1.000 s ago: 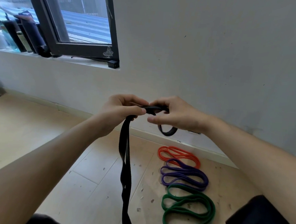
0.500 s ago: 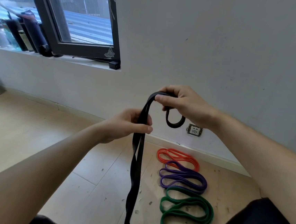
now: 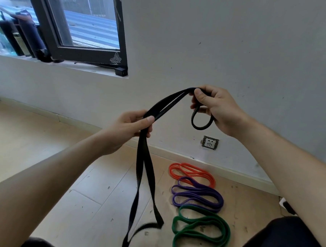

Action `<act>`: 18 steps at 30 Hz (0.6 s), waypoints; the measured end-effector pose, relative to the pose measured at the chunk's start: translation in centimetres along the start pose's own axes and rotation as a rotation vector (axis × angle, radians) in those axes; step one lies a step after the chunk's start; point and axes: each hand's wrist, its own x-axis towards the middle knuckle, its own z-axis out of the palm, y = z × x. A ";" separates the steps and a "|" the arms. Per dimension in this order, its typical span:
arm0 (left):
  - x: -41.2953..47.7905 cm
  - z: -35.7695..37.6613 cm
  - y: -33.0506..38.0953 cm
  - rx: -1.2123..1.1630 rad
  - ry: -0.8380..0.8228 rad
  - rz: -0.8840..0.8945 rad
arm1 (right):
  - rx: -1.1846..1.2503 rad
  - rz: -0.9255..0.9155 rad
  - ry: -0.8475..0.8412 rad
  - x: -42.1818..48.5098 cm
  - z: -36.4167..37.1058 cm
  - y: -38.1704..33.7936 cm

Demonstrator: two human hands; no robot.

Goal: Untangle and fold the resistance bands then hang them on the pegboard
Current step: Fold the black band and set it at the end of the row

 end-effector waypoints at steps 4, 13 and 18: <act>0.1 -0.5 0.6 -0.035 0.071 0.056 | -0.001 0.041 0.025 0.2 -0.5 1.1; -0.1 -1.4 0.9 -0.070 0.257 0.035 | -0.369 0.167 -0.328 -0.9 -0.5 3.3; -0.3 -0.6 0.8 0.055 0.167 -0.009 | -0.419 0.202 -0.469 -1.9 1.7 3.4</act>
